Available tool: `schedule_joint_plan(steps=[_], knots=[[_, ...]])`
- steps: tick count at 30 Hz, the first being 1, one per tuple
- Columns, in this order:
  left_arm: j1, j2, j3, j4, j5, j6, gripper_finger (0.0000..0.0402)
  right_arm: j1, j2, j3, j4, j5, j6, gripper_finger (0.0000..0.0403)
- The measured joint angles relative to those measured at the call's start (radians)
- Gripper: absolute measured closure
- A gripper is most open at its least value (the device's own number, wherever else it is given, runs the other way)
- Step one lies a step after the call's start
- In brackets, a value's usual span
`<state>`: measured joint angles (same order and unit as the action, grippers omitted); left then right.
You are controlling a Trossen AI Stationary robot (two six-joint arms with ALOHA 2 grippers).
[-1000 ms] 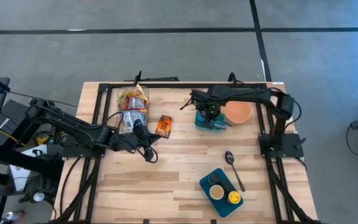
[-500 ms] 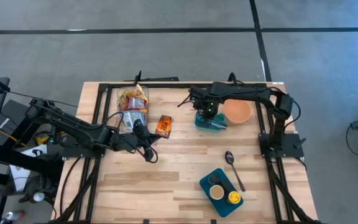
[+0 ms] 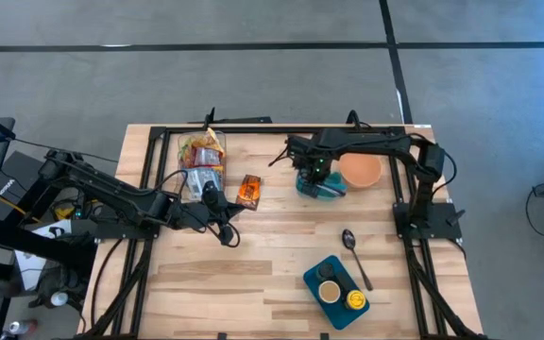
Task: Pick & Place Food Item
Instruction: Put the right black spoon into the green bin
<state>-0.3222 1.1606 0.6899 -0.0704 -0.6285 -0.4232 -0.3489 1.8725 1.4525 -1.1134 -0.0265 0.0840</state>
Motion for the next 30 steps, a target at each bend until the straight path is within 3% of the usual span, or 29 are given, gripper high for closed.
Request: schedule_joint_plan(steps=[30], knots=[[0.000, 0.000, 0.000, 0.000, 0.000, 0.000, 0.0401, 0.005, 0.022, 0.000, 0.000, 0.000, 0.053, 0.0388]])
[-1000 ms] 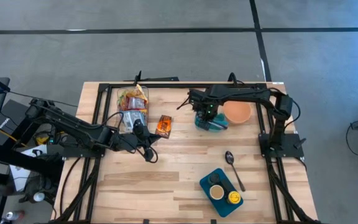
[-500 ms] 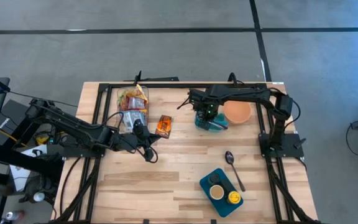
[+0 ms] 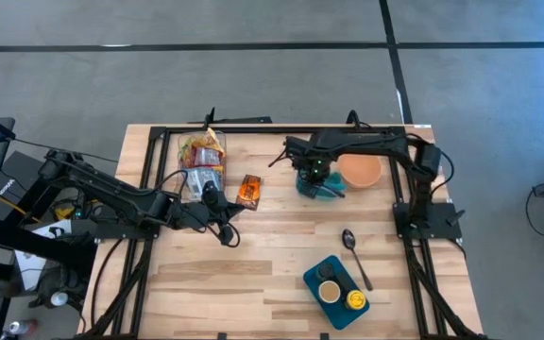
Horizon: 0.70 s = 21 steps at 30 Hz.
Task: Pick & Place Food Item
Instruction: Put the right black spoon into the green bin
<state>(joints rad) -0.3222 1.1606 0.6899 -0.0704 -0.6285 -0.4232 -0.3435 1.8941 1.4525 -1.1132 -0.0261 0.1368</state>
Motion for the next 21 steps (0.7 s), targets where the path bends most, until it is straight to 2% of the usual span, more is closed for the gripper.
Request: schedule_joint_plan(steps=[6, 21], knots=[[0.000, 0.000, 0.000, -0.002, 0.000, 0.000, 0.0401, 0.001, 0.073, 0.001, -0.018, 0.042, -0.010, 0.0388], [0.000, 0.000, 0.000, 0.000, 0.000, 0.000, 0.0401, -0.026, 0.076, 0.001, -0.002, 0.049, -0.013, 0.0383]])
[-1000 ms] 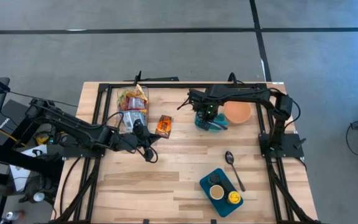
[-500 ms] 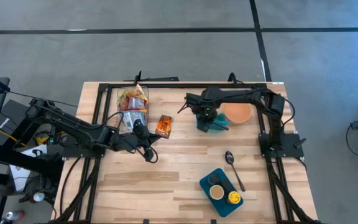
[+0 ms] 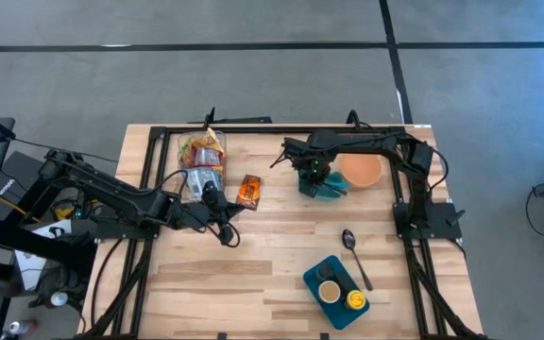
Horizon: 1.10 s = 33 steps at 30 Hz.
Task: Pick & Place Food Item
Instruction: Put the right black spoon into the green bin, then put the black spoon into the green bin
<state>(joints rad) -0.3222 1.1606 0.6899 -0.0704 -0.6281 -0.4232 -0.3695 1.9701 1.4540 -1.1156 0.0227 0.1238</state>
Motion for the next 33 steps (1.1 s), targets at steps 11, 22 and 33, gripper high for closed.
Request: schedule_joint_plan(steps=[11, 22, 33], knots=[[0.000, 0.000, 0.000, 0.000, 0.000, 0.000, 0.0401, 0.000, 0.000, 0.001, 0.013, 0.000, 0.011, 0.0378], [0.000, 0.000, 0.000, 0.000, 0.000, 0.000, 0.0401, 0.000, 0.000, 0.001, 0.014, 0.000, 0.010, 0.0334], [0.000, 0.000, 0.000, 0.000, 0.000, 0.000, 0.0401, 0.000, -0.016, 0.005, -0.025, 0.000, 0.008, 0.0333]])
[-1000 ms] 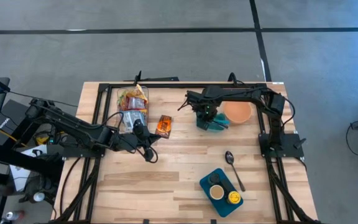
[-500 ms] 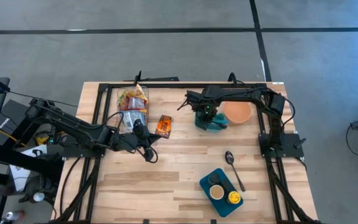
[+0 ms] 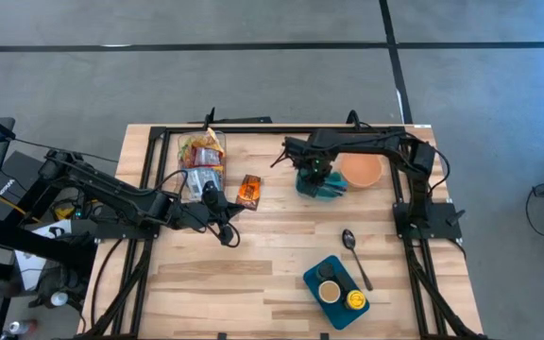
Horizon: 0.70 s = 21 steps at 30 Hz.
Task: Pick & Place Food Item
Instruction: Put the black spoon into the green bin
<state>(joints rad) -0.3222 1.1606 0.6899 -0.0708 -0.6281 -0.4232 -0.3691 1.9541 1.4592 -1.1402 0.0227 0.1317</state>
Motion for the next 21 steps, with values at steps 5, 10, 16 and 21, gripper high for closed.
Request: schedule_joint_plan(steps=[5, 10, 16, 21], knots=[[0.000, 0.000, 0.000, 0.000, 0.000, 0.000, 0.0401, 0.003, 0.000, 0.036, -0.033, 0.000, 0.004, 0.0333], [0.000, 0.000, 0.000, -0.002, 0.000, 0.000, 0.0401, 0.016, 0.000, 0.081, -0.039, 0.000, 0.009, 0.0333], [0.000, 0.000, 0.000, -0.004, 0.000, 0.000, 0.0401, 0.045, 0.000, 0.134, -0.105, 0.001, 0.032, 0.0333], [0.000, 0.000, -0.007, 0.010, 0.000, 0.000, 0.0401, 0.084, -0.001, 0.147, -0.124, 0.001, 0.034, 0.0333]])
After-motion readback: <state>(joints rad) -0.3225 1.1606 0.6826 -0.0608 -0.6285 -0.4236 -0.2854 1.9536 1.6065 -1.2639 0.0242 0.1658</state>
